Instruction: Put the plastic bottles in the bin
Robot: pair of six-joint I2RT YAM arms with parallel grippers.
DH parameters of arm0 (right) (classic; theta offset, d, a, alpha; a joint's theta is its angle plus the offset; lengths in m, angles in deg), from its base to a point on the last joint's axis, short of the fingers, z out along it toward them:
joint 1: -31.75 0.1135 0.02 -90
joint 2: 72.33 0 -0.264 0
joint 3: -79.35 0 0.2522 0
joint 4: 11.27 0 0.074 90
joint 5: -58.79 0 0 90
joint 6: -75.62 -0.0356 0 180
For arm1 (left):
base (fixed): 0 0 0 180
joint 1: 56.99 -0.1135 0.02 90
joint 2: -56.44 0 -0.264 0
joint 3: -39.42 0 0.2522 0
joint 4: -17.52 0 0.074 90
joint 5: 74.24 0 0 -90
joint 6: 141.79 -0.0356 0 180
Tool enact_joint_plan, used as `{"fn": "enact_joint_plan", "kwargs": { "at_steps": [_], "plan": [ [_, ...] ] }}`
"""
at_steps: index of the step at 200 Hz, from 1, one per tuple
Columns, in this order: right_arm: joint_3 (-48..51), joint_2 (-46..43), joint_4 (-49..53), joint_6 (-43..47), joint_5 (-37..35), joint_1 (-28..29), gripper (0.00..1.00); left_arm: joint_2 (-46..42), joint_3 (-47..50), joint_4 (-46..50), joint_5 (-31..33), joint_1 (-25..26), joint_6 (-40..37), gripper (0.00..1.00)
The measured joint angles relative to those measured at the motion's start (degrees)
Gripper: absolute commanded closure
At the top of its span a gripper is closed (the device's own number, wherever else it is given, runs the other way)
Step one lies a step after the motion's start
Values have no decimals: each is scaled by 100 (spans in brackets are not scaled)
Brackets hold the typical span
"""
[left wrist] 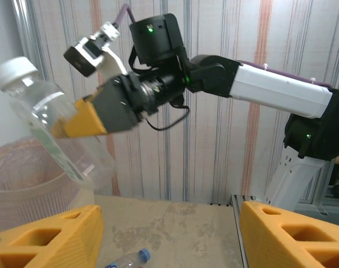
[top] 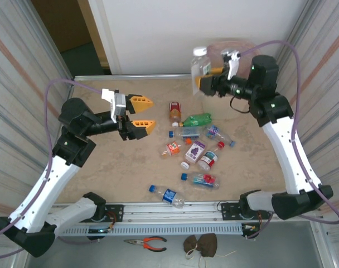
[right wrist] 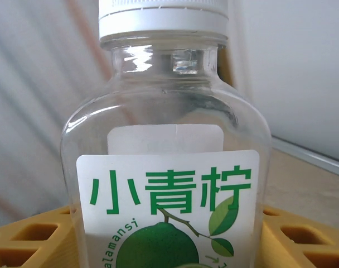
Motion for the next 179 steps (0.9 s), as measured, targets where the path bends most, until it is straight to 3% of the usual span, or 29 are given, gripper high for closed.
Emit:
{"fn": "enact_joint_plan", "kwargs": {
  "at_steps": [31,70,129,179],
  "plan": [
    [-824,859,223,-448,-909,-367,52,-11,61,2,37,0,4,35],
    [-2356,2076,1180,-385,-1683,-643,52,-72,105,39,90,-2,4,35],
    [-4334,3543,2732,284,-1891,-1047,50,-166,188,131,328,0,0,35],
    [-4489,4229,3456,706,-1888,-1110,47,-164,299,179,553,-2,2,35]
  ]
}}
